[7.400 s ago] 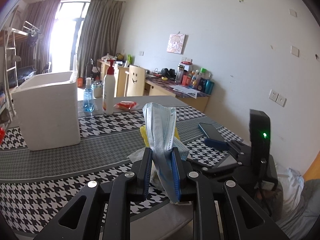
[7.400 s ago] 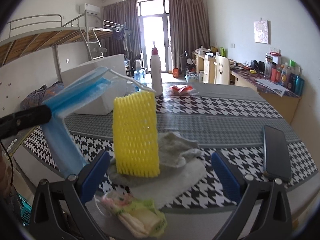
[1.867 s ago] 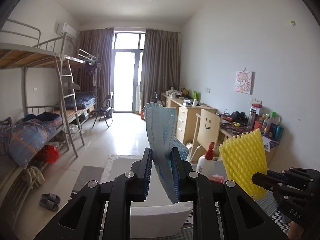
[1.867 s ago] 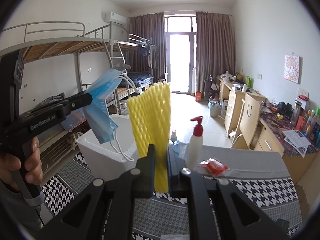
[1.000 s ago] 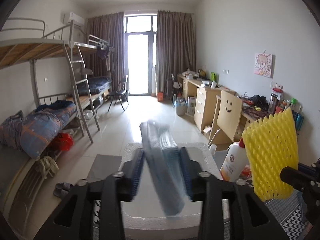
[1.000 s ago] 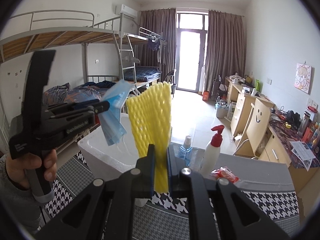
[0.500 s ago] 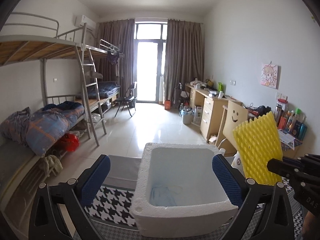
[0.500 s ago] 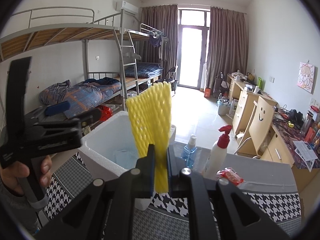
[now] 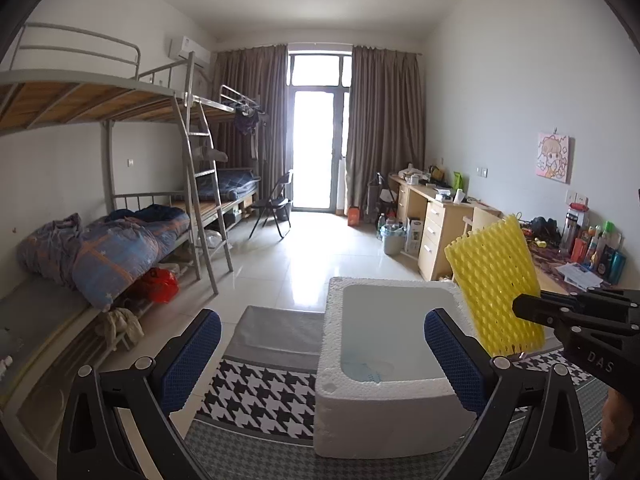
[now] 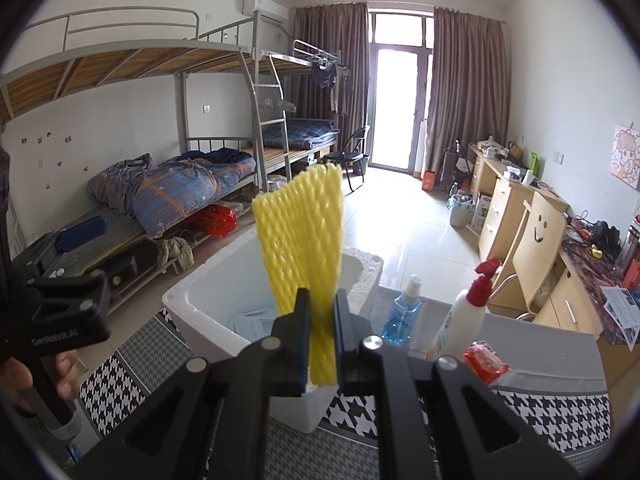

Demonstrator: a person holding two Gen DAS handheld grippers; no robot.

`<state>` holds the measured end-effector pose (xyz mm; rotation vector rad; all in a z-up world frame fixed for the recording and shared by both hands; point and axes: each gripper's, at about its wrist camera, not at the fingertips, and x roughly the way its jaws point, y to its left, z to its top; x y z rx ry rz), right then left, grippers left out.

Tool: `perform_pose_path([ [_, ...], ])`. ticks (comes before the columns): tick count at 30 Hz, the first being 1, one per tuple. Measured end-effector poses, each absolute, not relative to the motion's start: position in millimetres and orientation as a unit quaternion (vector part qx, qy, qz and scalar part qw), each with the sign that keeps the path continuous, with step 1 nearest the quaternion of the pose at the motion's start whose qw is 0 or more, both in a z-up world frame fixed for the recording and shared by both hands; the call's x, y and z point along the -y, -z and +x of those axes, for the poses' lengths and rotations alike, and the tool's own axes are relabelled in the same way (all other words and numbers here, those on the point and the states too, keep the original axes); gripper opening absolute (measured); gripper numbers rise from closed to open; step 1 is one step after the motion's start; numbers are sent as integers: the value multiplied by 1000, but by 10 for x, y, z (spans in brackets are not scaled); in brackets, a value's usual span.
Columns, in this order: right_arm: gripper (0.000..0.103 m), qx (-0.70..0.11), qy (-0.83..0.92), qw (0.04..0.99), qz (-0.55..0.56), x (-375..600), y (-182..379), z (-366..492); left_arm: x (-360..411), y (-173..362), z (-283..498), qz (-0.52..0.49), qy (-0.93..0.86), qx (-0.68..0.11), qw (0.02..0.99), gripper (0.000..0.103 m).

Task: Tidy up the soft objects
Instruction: 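Lower the yellow foam sleeve into the box and open the right tool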

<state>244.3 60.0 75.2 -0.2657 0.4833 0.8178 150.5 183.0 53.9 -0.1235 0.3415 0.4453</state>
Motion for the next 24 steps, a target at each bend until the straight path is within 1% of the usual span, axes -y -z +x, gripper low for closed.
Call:
perform_pose_path([
  [24, 14, -266, -413, 861, -137, -923, -556, 2681, -1930, -345, 1214, -83, -234, -165, 955, 102],
])
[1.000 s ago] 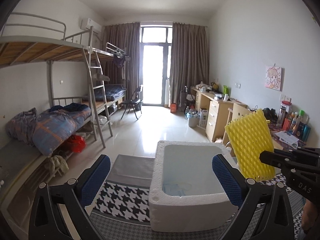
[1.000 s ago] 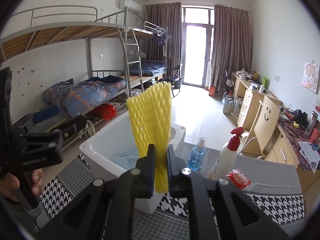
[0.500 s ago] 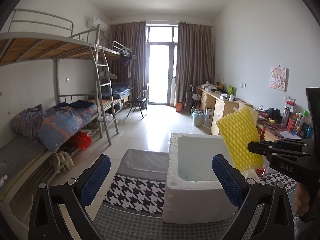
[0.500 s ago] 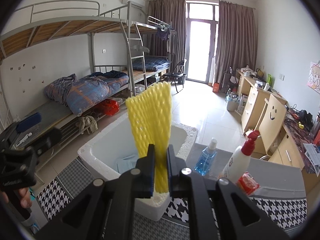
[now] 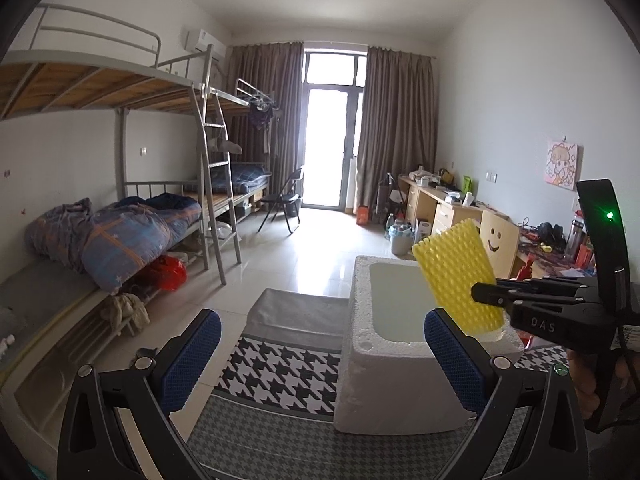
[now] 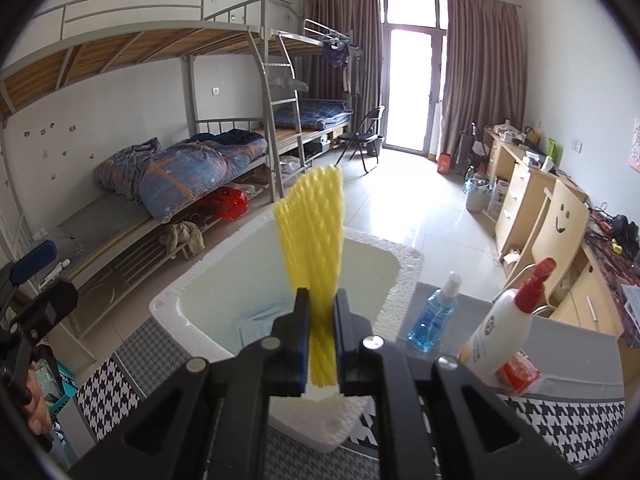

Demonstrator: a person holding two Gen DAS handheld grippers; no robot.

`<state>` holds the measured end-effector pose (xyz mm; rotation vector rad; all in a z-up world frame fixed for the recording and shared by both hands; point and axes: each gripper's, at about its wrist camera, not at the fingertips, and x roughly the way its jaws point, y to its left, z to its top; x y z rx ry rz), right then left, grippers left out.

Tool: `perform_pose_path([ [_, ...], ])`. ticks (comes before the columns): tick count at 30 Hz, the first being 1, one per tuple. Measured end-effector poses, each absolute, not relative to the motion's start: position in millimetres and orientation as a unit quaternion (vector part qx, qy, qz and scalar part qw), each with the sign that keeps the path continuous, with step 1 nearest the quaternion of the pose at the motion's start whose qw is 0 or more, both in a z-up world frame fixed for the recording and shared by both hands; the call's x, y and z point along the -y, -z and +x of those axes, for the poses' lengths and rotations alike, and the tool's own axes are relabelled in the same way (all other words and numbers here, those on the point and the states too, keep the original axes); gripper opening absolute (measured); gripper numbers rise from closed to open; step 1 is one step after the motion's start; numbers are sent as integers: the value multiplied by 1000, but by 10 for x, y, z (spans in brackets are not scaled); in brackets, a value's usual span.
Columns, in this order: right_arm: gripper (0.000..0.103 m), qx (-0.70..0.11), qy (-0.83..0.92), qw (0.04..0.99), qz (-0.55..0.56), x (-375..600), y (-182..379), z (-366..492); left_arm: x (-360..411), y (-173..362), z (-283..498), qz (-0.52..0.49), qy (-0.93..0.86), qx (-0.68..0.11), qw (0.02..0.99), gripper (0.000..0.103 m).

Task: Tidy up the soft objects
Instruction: 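Lower the yellow foam sleeve into the box and open the right tool, then move both tools back from the box toward the grey cloth and plastic bag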

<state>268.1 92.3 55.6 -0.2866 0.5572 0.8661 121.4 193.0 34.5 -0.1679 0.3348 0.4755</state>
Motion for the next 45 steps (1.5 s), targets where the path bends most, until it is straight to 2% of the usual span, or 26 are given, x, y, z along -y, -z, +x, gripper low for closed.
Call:
perform_pose_path([
  [2, 27, -269, -420, 855, -141, -945, -533, 2678, -1930, -346, 1199, -85, -233, -164, 955, 102],
  [3, 49, -272, -419, 854, -145, -966, -524, 2685, -1925, -347, 1192, -86, -233, -164, 955, 102],
  [4, 66, -271, -419, 853, -149, -978, -517, 2677, -1927, -338, 1171, -85, -233, -163, 955, 102],
  [5, 70, -266, -418, 855, -151, -976, -515, 2675, -1921, -342, 1176, -85, -233, -163, 955, 102],
  [8, 71, -244, -412, 863, -161, -949, -528, 2612, -1914, -338, 1166, -87, -230, -164, 955, 102],
  [21, 72, -258, -411, 862, -147, -785, -626, 2560, -1756, -436, 1072, -80, -208, -159, 962, 102],
  [26, 82, -248, -411, 866, -138, -670, -688, 2497, -1664, -490, 1029, -73, -203, -154, 964, 102],
  [30, 83, -241, -412, 869, -131, -568, -750, 2428, -1571, -518, 984, -69, -198, -152, 966, 102],
  [34, 90, -236, -412, 871, -125, -457, -758, 2345, -1480, -559, 950, -65, -191, -149, 968, 102],
  [45, 94, -210, -401, 885, -113, -162, -840, 2086, -1216, -630, 811, -58, -164, -143, 974, 102],
])
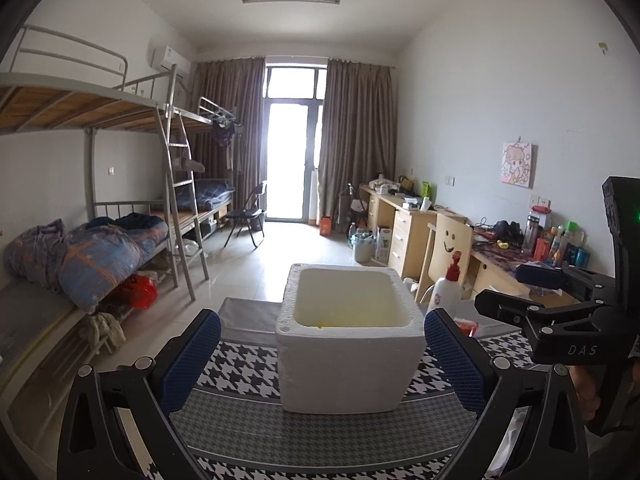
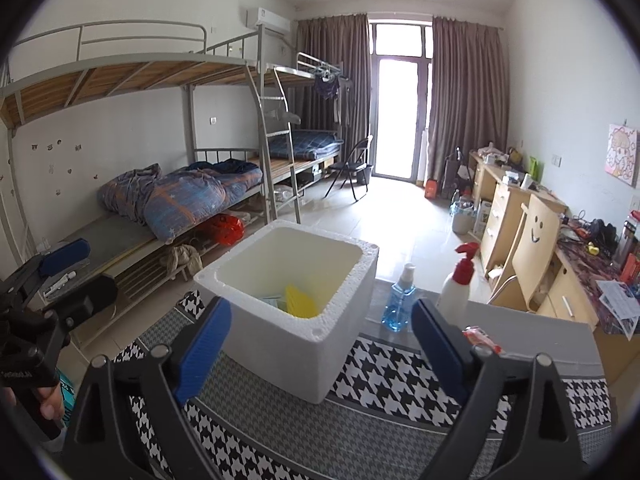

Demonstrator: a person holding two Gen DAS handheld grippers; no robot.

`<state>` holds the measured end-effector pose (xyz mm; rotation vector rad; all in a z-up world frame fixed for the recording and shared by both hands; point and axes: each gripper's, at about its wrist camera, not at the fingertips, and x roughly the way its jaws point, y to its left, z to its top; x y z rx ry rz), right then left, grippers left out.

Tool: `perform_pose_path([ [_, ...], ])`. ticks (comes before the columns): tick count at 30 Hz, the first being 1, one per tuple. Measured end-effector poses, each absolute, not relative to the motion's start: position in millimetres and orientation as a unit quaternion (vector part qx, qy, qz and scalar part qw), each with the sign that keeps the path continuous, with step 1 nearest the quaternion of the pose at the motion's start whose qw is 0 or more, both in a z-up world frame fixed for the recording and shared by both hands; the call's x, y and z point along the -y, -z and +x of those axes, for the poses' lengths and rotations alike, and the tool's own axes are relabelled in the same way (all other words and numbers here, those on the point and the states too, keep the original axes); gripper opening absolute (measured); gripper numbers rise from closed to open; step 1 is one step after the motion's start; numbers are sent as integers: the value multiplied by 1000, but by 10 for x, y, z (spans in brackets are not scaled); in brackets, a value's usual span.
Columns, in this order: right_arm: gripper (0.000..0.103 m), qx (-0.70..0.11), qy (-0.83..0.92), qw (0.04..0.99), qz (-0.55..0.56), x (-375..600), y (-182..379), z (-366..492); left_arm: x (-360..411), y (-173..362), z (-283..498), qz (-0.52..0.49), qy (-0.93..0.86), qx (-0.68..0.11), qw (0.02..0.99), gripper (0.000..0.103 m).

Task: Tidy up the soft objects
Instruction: 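Move both tools back from the box toward the grey cloth and plastic bag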

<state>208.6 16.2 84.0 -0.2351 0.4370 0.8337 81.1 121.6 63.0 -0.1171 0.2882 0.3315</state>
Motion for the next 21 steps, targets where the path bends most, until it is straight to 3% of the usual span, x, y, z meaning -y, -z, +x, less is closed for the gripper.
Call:
perform_pose_path([
  [21, 94, -188, -385, 900, -80, 402, -810, 1794, -904, -636, 660, -48, -116, -135, 983, 102],
])
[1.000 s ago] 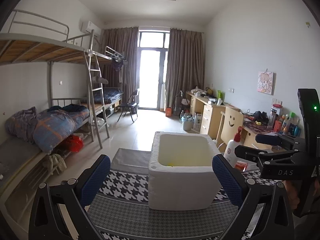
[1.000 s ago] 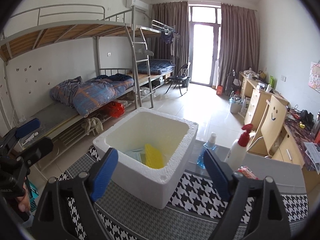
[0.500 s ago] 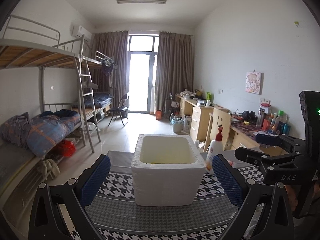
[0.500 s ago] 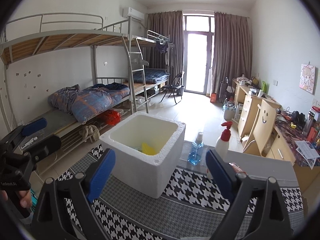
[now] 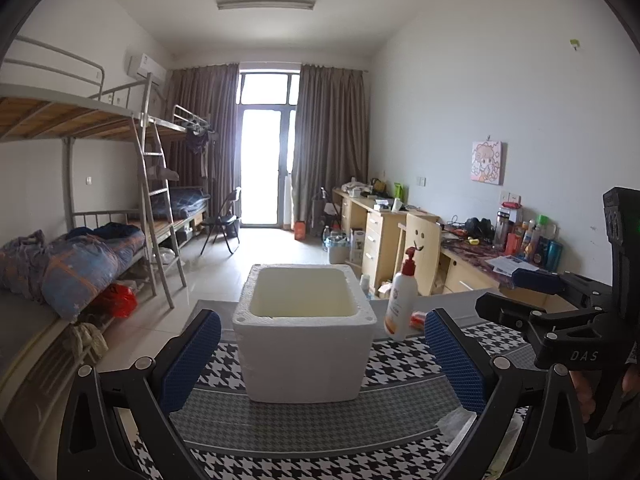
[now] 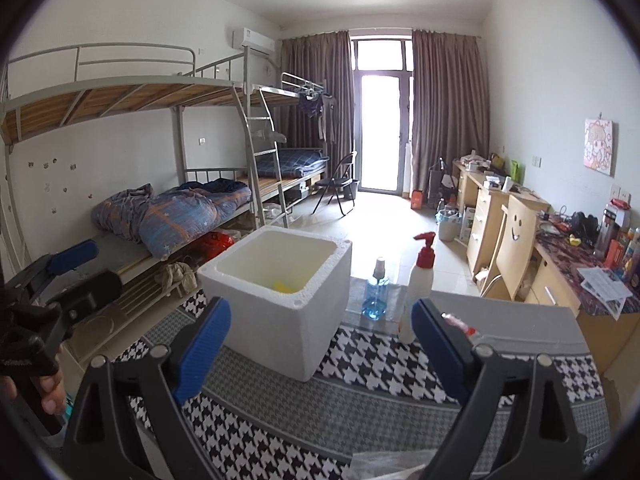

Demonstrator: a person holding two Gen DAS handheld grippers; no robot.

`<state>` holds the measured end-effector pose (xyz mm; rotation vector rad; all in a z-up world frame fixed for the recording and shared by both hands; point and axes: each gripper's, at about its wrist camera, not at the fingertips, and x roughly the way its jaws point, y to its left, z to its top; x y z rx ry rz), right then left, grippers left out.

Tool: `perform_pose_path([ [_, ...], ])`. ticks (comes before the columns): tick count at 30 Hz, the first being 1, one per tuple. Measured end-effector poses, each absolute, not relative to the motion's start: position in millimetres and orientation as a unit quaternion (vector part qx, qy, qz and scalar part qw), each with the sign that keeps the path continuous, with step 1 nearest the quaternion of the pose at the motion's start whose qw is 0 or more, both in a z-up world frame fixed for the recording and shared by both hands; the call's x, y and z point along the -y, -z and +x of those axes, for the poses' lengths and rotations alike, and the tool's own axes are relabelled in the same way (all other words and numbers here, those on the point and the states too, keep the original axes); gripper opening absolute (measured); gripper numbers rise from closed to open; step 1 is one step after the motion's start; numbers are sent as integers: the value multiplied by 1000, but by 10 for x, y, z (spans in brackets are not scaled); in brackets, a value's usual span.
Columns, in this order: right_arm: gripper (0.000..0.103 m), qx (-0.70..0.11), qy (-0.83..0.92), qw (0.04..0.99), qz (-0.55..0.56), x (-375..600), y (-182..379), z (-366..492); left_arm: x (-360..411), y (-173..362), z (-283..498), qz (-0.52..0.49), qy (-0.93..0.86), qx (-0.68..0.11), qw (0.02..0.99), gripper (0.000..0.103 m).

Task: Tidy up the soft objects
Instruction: 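Move both tools back from the box toward the grey cloth and plastic bag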

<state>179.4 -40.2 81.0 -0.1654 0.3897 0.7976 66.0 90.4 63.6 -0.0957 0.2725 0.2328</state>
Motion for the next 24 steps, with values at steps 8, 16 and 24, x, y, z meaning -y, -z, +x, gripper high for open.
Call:
perform_pose_path([
  [8, 94, -176, -374, 907, -79, 607, -741, 1676, -770, -596, 595, -47, -88, -132, 986, 102],
  [16, 94, -175, -362, 912, -79, 787, -674, 1631, -624, -529, 548, -48, -62, -124, 989, 102],
  [24, 94, -168, -349, 918, -81, 952, -595, 1536, -505, -449, 528, -46, -43, -125, 990, 102],
])
